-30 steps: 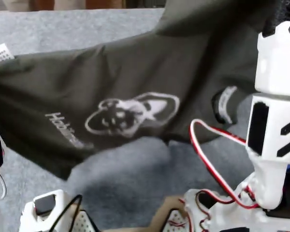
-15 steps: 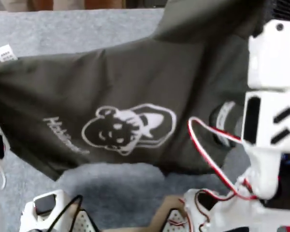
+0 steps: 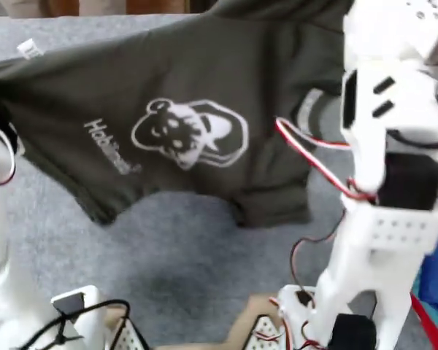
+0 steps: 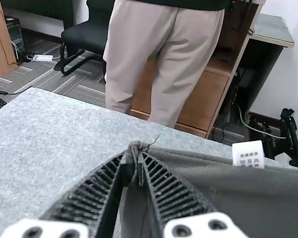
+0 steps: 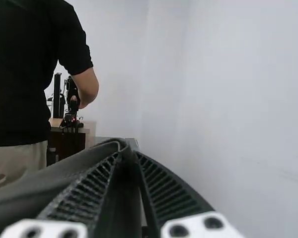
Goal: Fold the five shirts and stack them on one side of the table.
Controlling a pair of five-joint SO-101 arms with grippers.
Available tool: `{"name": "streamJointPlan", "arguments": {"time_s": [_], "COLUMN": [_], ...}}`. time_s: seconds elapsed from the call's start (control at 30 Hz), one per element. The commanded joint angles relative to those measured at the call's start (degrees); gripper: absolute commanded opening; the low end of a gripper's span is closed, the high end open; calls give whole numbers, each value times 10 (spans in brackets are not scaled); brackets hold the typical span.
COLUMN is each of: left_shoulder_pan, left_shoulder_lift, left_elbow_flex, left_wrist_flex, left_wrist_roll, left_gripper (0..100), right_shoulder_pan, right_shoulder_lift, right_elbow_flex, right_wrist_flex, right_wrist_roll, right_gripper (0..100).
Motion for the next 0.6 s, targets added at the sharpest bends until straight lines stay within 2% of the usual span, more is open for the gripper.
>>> {"name": "streamJointPlan", "arguments": {"time_s": [0.0,0.2,0.57], "left_shoulder_pan": [-6,-6,-2], "left_shoulder_lift": [-5,-5,0], "left_elbow_flex": [62,196,405], "left_wrist_flex": [-62,-160,-320], "left_wrist_roll": [0,0,-4], "left_gripper": [18,18,18], "right_shoulder_pan": [8,8,3], "right_shoulder_lift": [10,31,109], "right_elbow_flex": [57,147,157], "right_wrist_flex": [-69,-143,-149], "right_wrist_roll": [6,6,6], "right_gripper": [5,5,5]}}
